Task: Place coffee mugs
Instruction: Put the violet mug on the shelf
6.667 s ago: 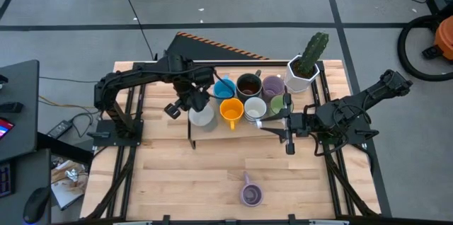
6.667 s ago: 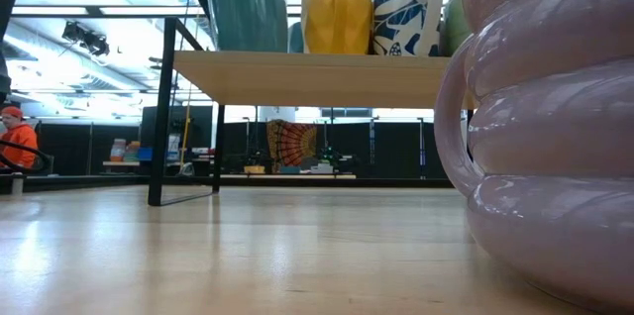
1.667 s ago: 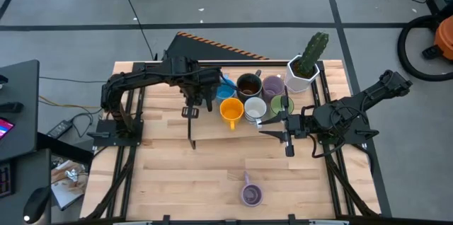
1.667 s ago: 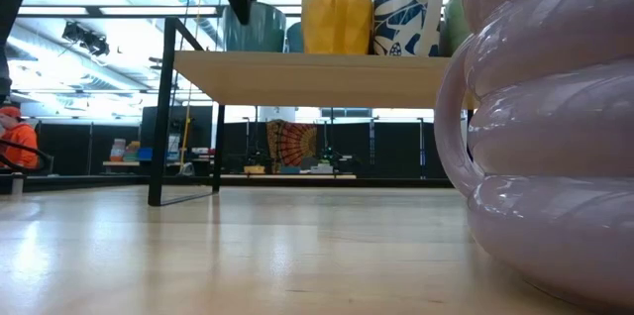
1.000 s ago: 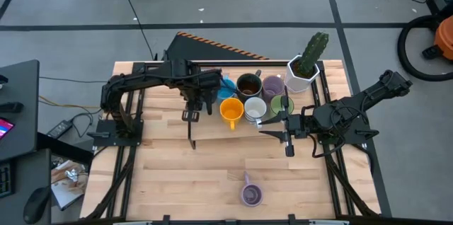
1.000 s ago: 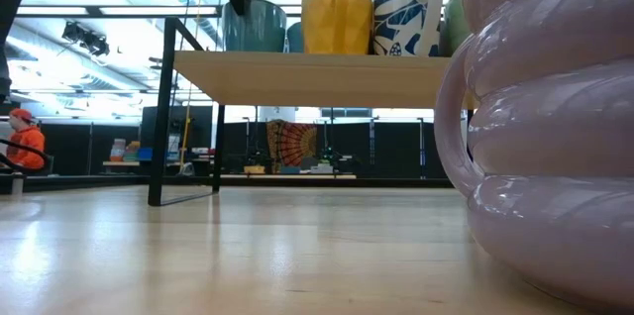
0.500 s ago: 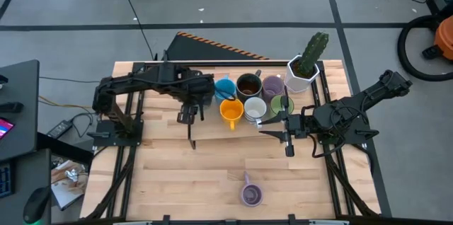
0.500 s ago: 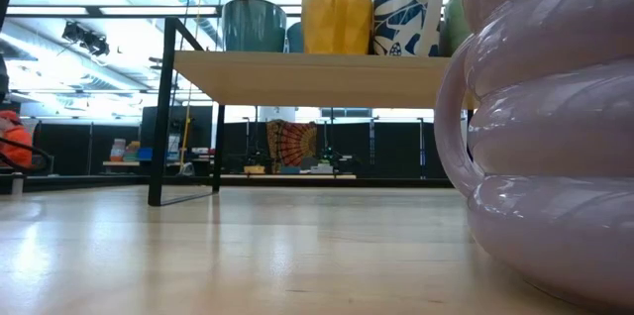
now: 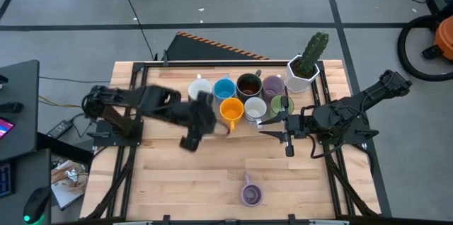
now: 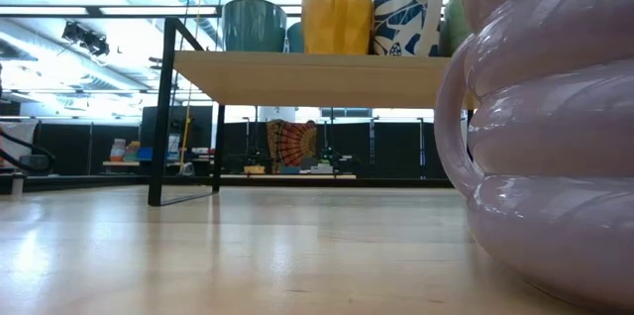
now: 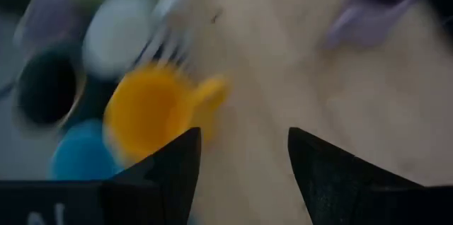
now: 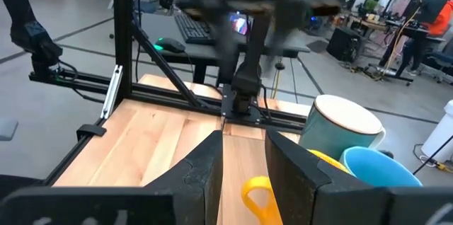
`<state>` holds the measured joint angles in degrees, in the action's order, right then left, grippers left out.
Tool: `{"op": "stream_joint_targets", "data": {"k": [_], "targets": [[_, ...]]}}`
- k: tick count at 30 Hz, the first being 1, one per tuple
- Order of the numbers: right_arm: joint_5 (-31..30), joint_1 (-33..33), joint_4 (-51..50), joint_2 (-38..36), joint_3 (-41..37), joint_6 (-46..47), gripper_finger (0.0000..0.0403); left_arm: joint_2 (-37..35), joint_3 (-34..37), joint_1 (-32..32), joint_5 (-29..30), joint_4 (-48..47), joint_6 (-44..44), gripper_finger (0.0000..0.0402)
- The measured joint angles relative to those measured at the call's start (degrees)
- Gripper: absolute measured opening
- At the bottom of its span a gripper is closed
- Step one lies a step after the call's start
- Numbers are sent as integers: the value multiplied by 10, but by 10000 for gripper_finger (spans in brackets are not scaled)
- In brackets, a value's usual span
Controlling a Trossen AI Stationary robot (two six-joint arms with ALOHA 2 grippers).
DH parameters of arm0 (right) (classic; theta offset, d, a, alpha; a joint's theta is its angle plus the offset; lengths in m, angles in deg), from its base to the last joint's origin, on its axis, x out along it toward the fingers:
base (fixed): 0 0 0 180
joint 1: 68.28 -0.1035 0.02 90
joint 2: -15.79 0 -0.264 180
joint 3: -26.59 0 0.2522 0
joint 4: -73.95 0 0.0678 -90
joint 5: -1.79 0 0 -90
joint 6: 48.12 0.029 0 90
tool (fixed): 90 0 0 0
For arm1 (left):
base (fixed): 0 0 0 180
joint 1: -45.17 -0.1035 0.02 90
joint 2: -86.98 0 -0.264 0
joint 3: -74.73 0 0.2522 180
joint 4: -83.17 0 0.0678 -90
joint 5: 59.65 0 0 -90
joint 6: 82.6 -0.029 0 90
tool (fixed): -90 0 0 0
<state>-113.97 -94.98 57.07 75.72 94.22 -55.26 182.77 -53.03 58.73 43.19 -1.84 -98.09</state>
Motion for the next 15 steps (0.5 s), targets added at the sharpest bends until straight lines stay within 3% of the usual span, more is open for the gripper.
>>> {"op": "stream_joint_targets", "data": {"k": [8,15], "targets": [[0,-9,-39,-1,0,43,113,74,1,102,-13,104,84,219],[5,-36,-113,-1,0,122,113,180,2,143,-22,167,180,204]]}}
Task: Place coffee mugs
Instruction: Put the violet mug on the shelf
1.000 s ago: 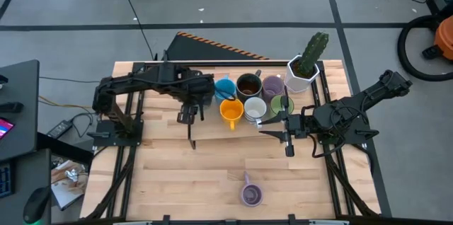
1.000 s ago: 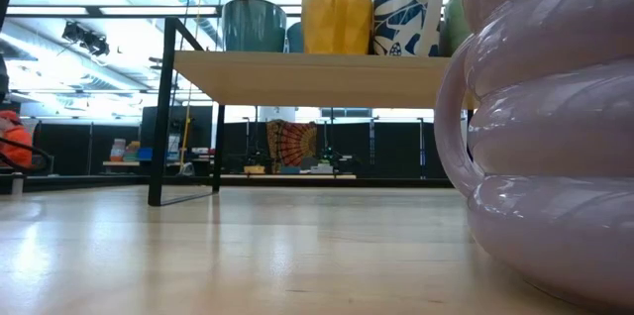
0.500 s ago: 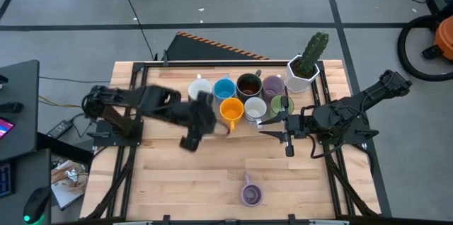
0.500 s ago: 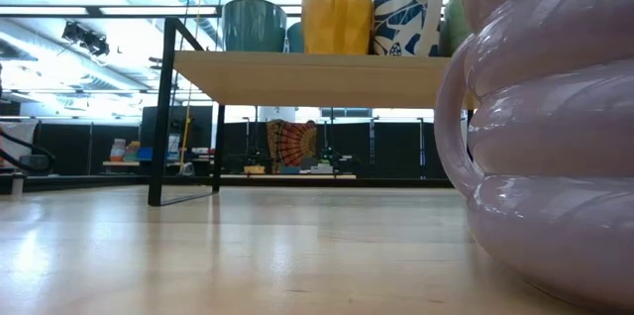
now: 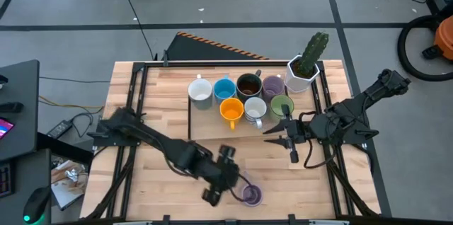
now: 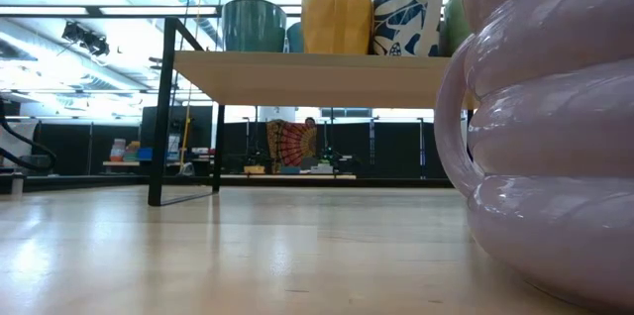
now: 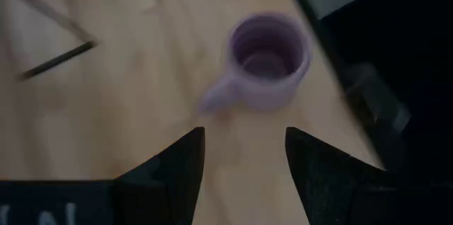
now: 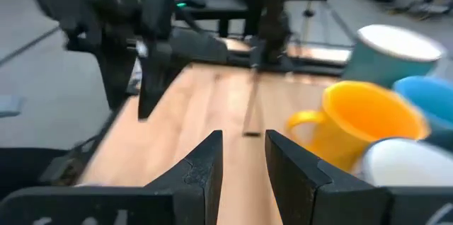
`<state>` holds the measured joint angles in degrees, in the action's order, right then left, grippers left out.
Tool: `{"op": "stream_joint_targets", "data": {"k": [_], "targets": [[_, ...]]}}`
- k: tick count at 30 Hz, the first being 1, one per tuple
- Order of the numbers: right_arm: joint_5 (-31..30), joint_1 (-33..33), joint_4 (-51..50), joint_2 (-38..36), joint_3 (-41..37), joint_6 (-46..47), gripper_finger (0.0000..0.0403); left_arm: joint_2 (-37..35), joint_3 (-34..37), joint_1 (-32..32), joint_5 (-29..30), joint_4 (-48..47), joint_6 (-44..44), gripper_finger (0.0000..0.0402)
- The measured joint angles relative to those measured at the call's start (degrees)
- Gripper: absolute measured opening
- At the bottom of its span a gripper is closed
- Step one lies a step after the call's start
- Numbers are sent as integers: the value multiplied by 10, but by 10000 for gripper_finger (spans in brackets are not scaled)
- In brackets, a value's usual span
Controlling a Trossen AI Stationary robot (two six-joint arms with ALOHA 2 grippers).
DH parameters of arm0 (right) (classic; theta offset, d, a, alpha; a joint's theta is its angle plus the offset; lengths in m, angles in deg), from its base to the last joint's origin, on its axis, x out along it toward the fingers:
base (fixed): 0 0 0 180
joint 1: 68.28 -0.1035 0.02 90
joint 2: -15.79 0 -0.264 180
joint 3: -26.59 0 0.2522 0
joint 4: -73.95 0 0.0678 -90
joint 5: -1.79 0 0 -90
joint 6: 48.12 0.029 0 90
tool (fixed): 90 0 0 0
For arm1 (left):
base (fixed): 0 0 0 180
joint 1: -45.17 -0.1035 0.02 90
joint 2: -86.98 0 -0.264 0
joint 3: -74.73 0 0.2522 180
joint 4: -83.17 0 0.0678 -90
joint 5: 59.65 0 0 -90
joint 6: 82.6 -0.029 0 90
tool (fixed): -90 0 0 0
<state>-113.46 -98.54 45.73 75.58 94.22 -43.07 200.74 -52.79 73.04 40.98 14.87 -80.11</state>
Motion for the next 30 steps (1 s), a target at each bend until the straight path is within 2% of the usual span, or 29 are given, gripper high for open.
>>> {"op": "stream_joint_targets", "data": {"k": [5,11,19,24,30], "targets": [[15,-43,-19,2,0,35,113,52,0,4,-9,109,38,185],[12,-112,-24,2,0,56,113,71,0,-7,46,189,6,181],[-7,-199,-34,2,0,85,113,123,0,-44,61,191,59,180],[-51,-245,-39,2,0,97,113,139,0,-56,35,191,82,180],[-71,-276,-46,2,0,106,113,144,-1,-58,-1,168,102,180]]}}
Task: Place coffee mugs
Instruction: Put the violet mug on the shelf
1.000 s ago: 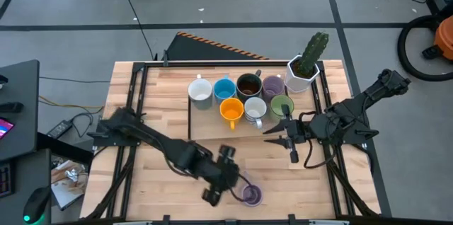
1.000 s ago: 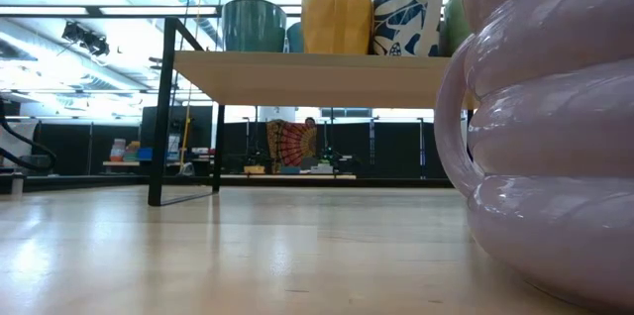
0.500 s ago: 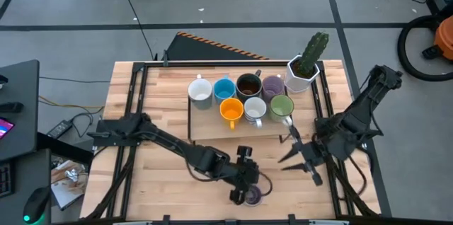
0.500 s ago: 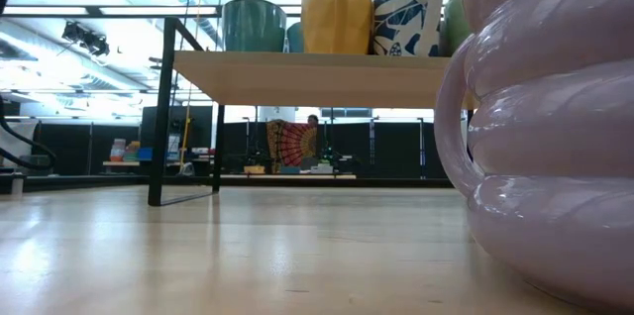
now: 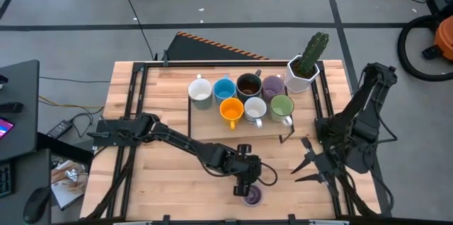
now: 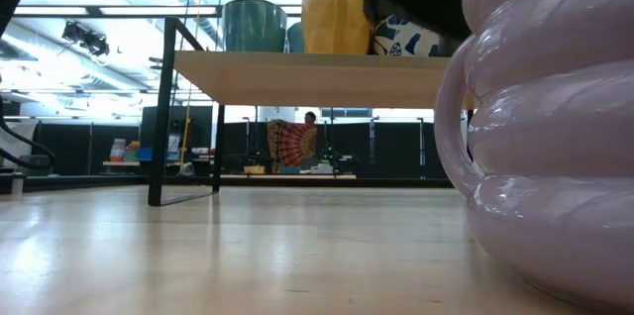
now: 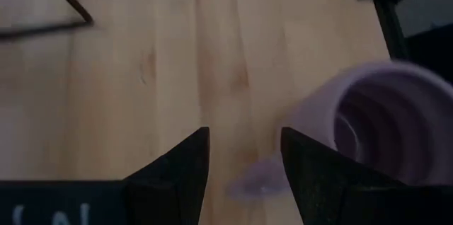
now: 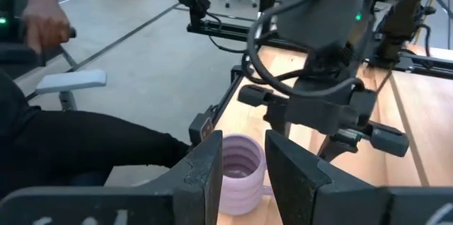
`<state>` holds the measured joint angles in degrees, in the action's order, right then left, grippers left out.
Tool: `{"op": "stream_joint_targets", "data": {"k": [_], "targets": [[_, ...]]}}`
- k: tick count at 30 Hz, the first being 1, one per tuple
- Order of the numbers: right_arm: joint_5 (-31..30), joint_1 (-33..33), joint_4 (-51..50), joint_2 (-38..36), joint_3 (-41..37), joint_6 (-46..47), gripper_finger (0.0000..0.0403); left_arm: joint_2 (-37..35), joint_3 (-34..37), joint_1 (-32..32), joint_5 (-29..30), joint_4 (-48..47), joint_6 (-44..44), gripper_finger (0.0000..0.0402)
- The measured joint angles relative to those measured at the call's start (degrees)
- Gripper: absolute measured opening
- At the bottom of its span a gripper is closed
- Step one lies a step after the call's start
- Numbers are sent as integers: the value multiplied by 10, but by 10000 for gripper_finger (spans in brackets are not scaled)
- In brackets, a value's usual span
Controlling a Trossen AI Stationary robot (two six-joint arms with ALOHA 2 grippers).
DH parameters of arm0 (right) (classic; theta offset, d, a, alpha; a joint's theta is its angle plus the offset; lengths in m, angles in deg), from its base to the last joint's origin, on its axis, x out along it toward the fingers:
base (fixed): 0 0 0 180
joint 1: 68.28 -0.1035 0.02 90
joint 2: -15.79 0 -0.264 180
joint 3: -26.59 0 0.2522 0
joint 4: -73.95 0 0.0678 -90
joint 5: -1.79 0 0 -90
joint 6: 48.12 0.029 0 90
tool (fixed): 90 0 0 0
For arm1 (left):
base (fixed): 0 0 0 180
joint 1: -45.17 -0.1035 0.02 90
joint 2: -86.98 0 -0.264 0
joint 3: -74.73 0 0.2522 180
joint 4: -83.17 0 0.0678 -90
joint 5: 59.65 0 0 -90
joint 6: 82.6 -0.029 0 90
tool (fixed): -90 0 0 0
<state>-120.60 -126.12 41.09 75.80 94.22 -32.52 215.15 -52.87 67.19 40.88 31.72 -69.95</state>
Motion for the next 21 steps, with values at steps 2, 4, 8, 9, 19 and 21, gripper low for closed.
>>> {"op": "stream_joint_targets", "data": {"k": [2,4,8,9,19,21], "targets": [[-4,-6,0,0,0,-1,113,0,0,1,-13,-18,10,180],[-12,-9,0,0,0,-1,113,0,0,4,-24,-30,18,180],[-23,-10,1,1,0,-1,113,0,0,10,3,-44,3,180],[-25,-10,1,3,0,-1,113,0,0,11,12,-45,1,180],[-25,-10,1,10,0,3,113,0,0,18,-55,-82,57,180],[-26,-10,1,10,0,6,113,0,0,24,-61,-93,66,180]]}}
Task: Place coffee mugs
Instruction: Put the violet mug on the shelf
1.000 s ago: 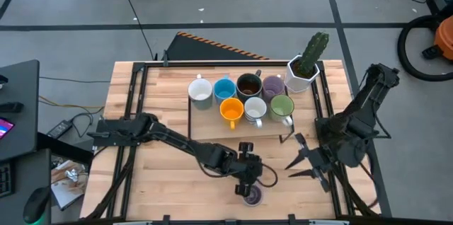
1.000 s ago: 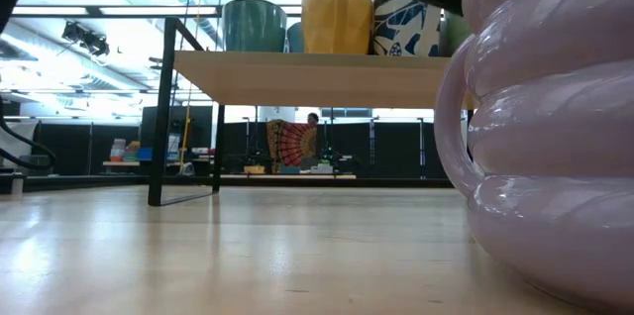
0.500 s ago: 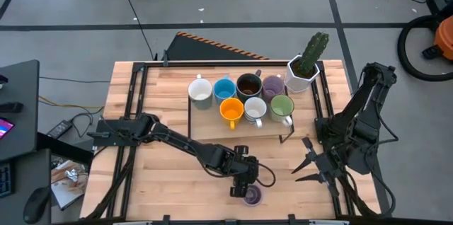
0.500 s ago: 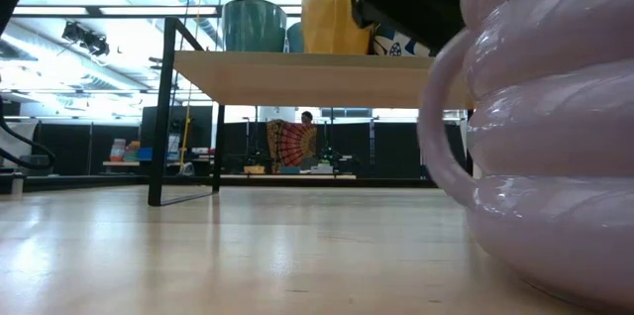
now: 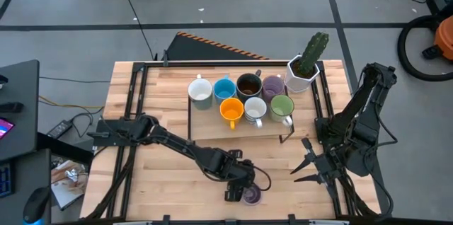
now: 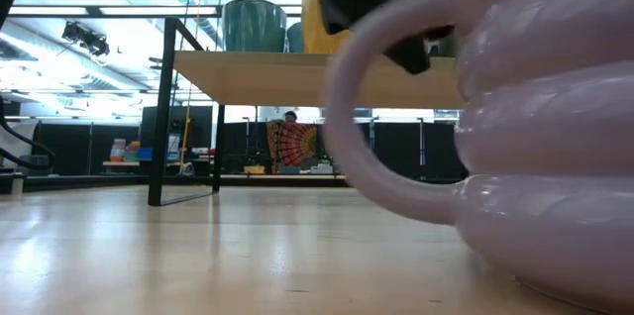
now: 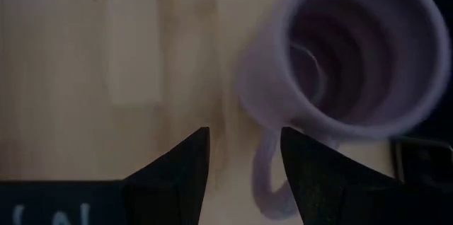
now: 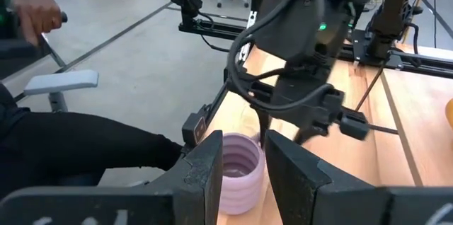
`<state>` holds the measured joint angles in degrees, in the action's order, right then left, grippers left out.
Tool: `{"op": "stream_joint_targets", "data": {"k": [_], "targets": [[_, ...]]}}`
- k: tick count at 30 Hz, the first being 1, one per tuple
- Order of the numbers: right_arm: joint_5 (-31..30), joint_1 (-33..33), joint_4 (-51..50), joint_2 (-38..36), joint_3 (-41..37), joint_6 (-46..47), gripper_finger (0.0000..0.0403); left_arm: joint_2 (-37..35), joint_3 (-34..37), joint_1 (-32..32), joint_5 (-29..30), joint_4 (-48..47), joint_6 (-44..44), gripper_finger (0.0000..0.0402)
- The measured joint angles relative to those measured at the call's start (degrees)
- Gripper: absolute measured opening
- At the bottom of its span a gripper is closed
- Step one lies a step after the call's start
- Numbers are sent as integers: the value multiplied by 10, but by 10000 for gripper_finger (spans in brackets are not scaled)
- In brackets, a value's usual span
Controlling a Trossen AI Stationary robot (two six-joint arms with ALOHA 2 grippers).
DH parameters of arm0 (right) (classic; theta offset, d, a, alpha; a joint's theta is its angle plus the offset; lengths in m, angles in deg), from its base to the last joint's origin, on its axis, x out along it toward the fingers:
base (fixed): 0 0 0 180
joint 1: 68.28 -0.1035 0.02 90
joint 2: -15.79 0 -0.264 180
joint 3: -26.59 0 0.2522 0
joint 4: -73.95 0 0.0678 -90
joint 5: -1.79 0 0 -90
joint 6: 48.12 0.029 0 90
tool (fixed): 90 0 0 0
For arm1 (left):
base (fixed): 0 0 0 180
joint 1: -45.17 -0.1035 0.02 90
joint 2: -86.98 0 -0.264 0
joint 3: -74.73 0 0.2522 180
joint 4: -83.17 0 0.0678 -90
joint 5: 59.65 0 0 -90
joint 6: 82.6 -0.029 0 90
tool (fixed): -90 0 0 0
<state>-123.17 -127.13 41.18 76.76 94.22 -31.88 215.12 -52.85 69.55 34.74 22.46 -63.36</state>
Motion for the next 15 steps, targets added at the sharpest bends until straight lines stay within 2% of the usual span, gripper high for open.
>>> {"op": "stream_joint_targets", "data": {"k": [6,9,15], "targets": [[0,0,0,0,0,1,113,0,0,18,-20,-59,36,180],[0,0,0,0,0,1,113,0,0,27,-41,-52,49,180],[0,0,0,0,0,1,113,0,-11,47,-46,-54,100,180]]}}
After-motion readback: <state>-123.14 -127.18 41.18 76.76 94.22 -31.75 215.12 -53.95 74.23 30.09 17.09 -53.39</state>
